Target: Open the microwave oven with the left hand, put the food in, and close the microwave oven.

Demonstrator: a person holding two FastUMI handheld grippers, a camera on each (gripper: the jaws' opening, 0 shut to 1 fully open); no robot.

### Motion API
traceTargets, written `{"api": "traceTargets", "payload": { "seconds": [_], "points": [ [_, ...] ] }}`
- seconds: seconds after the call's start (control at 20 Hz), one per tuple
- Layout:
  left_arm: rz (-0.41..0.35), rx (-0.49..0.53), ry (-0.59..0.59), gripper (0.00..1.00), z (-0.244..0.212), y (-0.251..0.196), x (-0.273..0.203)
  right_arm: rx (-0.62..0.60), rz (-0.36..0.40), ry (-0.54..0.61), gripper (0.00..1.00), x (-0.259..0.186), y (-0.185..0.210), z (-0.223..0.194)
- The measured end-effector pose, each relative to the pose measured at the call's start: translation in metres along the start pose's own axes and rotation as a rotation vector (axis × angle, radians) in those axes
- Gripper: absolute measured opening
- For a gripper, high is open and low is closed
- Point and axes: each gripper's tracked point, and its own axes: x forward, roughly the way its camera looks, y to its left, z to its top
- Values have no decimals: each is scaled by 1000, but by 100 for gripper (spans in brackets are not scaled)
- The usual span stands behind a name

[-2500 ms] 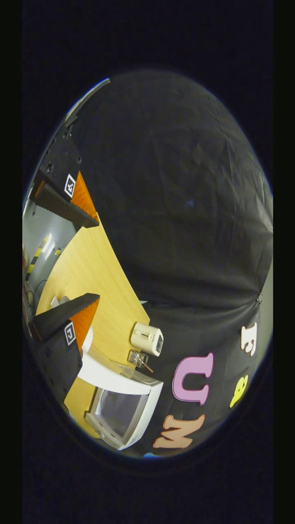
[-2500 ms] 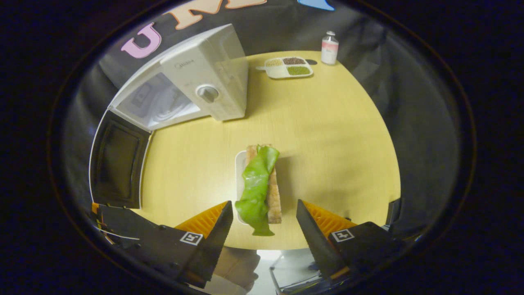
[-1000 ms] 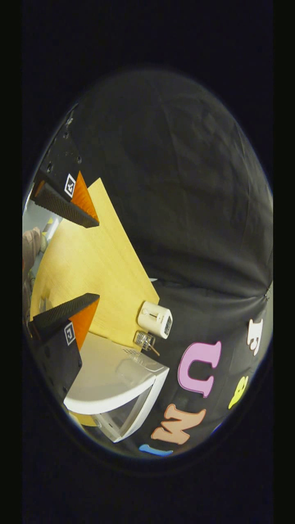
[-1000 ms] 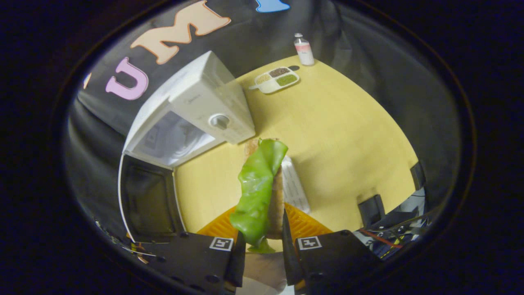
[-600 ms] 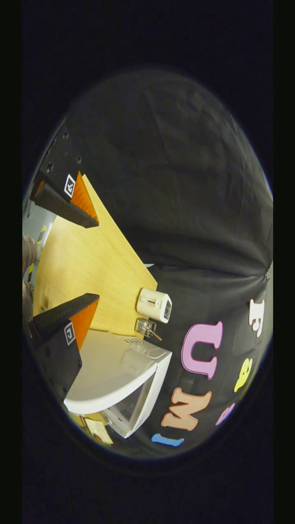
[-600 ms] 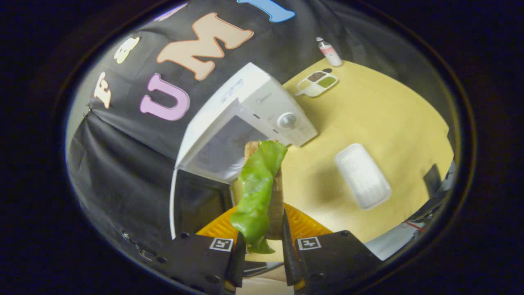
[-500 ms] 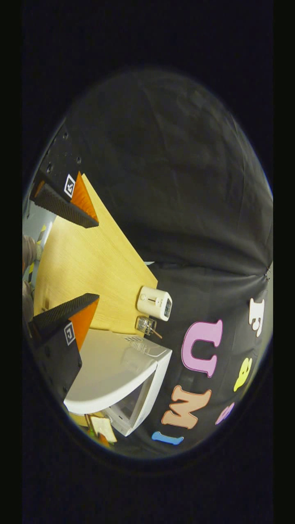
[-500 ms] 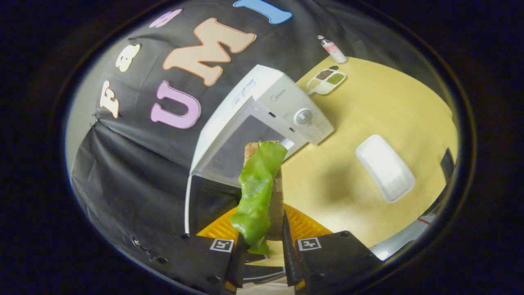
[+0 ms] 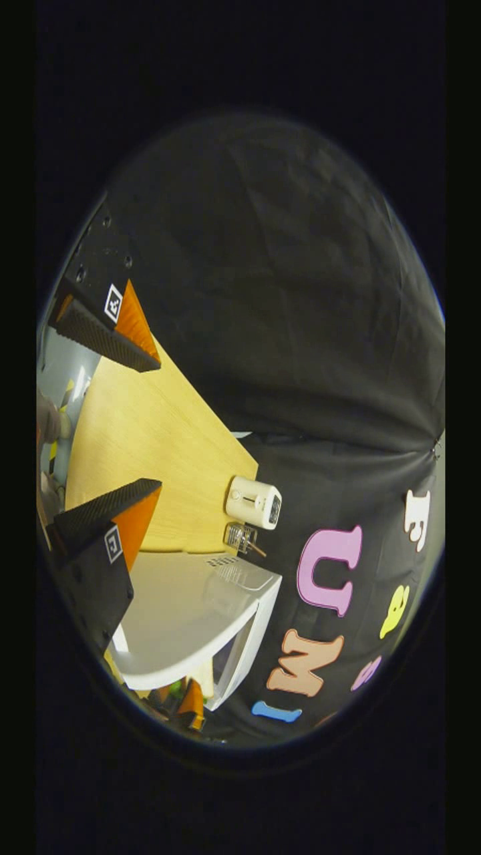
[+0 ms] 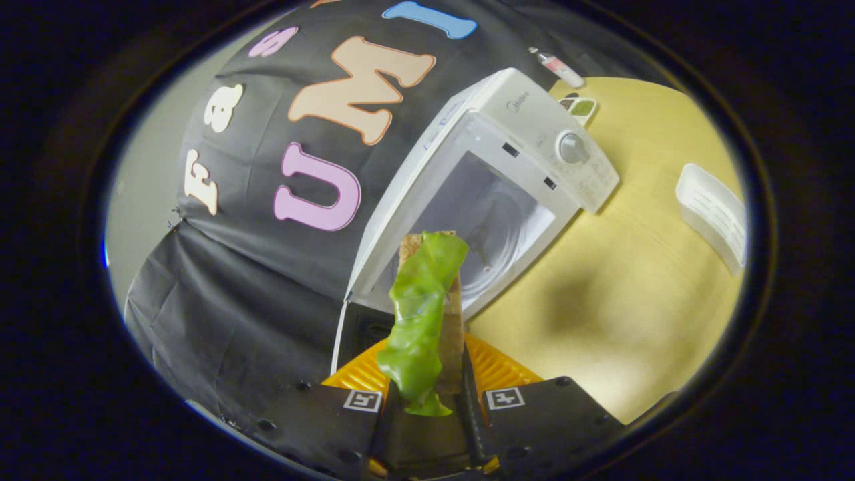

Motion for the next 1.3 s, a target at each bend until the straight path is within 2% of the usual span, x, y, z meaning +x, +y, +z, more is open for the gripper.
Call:
{"api": "traceTargets", "payload": {
  "seconds": [0.15, 0.25, 0.3, 0.35, 0.4, 0.65, 0.75, 0.8, 1.05, 1.25, 1.3],
  "points": [
    [-13, 35, -16, 94, 7, 3, 1, -13, 1, -56, 42, 36, -1, 6],
    [-24, 55, -30, 94, 12, 4, 4, -35, -25, -98, 42, 57, -7, 13],
    [-28, 65, -35, 93, 13, 4, 5, -42, -35, -113, 34, 68, -8, 15],
    [-29, 75, -34, 89, 14, 5, 7, -44, -40, -122, 34, 78, -9, 17],
    [-29, 84, -35, 94, 15, 6, 9, -46, -46, -132, 34, 89, -10, 18],
    [-29, 93, -17, 94, 12, 14, 14, -112, -114, -191, 34, 129, -19, 35],
    [-24, 82, 6, 90, 7, 19, 18, -121, -134, -216, 34, 146, -22, 42],
    [-13, 77, 20, 94, 3, 24, 17, -139, -149, -227, 34, 153, -25, 44],
    [13, 57, 69, 94, -8, 31, 22, -223, -200, -264, 34, 178, -32, 53],
    [15, 54, 84, 94, -10, 27, 23, -324, -290, -308, 34, 181, -50, 64],
    [17, 53, 85, 94, -9, 26, 23, -348, -306, -310, 42, 183, -54, 67]
  ]
}}
